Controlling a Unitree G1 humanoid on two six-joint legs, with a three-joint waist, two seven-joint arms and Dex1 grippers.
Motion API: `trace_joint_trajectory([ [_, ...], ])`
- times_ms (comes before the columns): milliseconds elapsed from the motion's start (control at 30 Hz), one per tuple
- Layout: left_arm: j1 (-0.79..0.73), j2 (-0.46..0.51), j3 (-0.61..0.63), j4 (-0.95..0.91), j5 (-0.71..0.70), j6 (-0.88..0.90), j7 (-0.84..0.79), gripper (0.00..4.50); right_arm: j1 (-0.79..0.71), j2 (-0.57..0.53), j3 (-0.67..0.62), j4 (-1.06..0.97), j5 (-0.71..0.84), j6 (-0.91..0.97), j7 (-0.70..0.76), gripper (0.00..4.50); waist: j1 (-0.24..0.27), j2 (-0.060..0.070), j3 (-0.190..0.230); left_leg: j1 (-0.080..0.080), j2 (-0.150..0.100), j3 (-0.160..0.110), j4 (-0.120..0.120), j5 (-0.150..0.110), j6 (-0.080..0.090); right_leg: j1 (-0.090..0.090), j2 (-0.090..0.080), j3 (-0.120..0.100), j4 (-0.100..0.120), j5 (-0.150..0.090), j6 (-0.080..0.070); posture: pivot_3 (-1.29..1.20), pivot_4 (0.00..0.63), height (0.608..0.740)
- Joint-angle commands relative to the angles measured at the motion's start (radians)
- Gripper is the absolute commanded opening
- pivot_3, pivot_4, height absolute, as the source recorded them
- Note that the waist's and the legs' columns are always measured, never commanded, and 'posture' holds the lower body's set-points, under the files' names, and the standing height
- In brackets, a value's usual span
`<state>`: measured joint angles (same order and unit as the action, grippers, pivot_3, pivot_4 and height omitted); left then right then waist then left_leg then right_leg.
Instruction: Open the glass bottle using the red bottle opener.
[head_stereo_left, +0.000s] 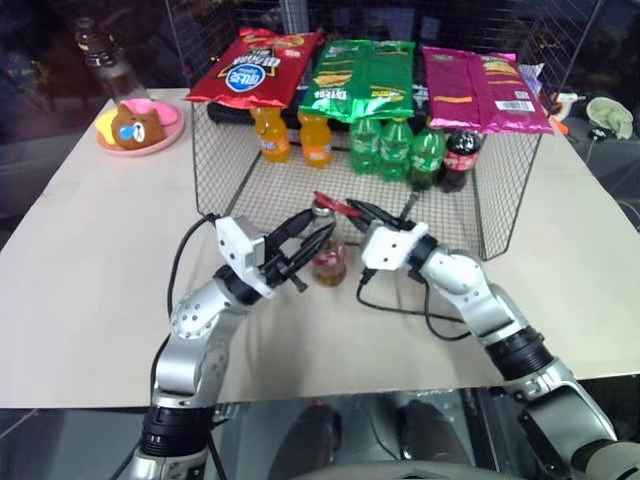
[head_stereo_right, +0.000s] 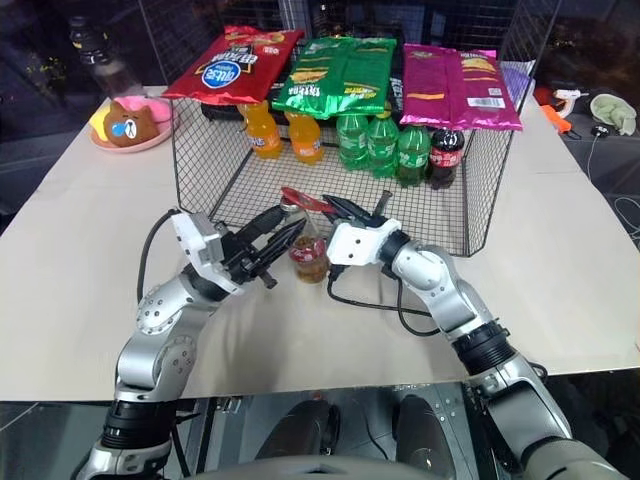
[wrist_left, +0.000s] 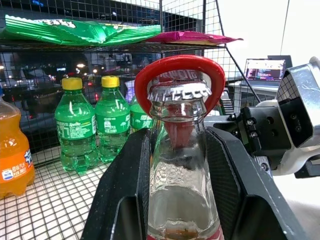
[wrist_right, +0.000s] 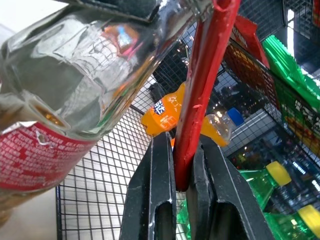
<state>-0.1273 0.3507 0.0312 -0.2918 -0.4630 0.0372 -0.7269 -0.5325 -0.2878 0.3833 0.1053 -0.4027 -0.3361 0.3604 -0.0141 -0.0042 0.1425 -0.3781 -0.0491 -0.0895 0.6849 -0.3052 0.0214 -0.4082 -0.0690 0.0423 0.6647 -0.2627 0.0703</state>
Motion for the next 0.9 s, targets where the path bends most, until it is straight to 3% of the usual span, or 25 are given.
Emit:
trace_joint_trajectory([
  [33, -0.010, -0.001, -0.015, 0.025, 0.020, 0.022, 0.014, 1.13, -0.012, -0.018, 0.096, 0.008, -0.106, -0.066, 0.023, 0.00, 0.000, 0.001, -0.001, 0.000, 0.000, 0.000, 0.000, 0.000, 0.000, 0.000, 0.000, 0.000, 0.000, 0.000, 0.000, 0.00, 0.150, 0.740],
  [467, -0.013, -0.004, -0.021, 0.031, 0.022, 0.020, 0.012, 1.13, -0.177, -0.165, 0.002, 0.082, -0.203, -0.177, -0.076, 0.00, 0.001, 0.001, -0.002, 0.001, 0.000, 0.000, 0.000, 0.000, 0.000, 0.001, 0.000, 0.000, -0.001, 0.000, 0.000, 0.00, 0.150, 0.740],
  [900, -0.012, -0.006, -0.024, 0.031, 0.022, 0.019, 0.012, 1.13, -0.263, -0.201, -0.075, 0.065, -0.224, -0.180, -0.176, 0.00, 0.000, 0.001, -0.001, -0.001, 0.000, 0.000, -0.001, 0.000, 0.000, 0.001, 0.000, 0.000, -0.002, 0.000, 0.000, 0.00, 0.150, 0.740],
])
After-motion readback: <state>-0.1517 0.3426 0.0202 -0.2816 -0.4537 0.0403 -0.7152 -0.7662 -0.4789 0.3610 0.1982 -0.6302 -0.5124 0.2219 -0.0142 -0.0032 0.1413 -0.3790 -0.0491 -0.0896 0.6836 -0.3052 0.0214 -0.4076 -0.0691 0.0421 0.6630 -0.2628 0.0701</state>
